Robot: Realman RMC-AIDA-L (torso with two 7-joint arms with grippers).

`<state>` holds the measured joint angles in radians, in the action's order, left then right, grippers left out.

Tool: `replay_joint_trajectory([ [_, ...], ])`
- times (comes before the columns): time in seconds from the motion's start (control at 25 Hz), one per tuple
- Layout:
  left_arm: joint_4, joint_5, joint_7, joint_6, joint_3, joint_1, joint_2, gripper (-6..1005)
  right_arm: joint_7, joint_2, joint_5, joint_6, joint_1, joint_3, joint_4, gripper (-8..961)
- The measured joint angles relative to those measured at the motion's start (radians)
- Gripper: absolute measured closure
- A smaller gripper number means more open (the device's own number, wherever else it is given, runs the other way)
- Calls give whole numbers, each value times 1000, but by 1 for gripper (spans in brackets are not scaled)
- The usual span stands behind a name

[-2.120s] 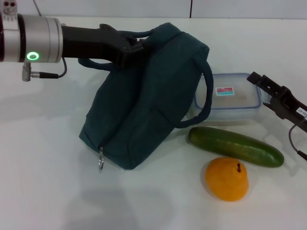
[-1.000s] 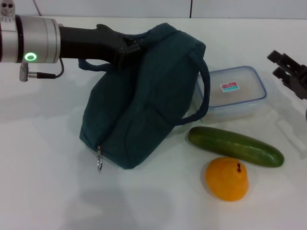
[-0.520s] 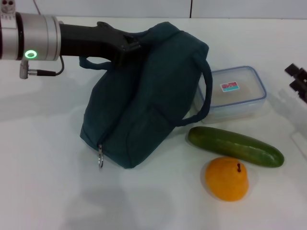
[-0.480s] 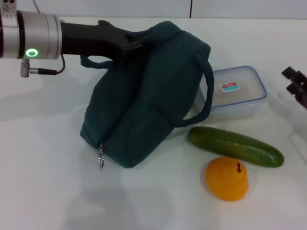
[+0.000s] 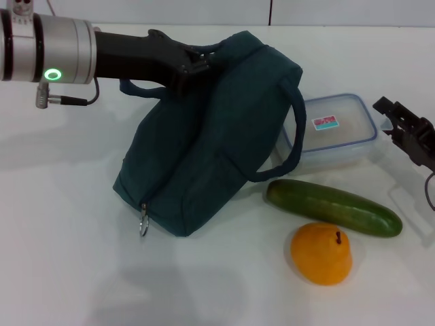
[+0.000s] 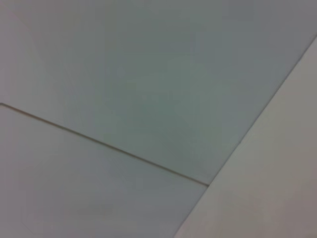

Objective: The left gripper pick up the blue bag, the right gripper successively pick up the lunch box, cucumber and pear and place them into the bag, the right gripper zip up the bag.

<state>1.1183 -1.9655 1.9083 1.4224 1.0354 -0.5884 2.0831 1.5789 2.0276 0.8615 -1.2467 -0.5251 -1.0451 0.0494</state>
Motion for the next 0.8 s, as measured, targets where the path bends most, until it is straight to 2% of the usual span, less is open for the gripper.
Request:
replay_joint_trajectory([
  [0.8,0,0,-2,-1,0,1,0,953,109,0,13,14,-51,-3,-8,279],
])
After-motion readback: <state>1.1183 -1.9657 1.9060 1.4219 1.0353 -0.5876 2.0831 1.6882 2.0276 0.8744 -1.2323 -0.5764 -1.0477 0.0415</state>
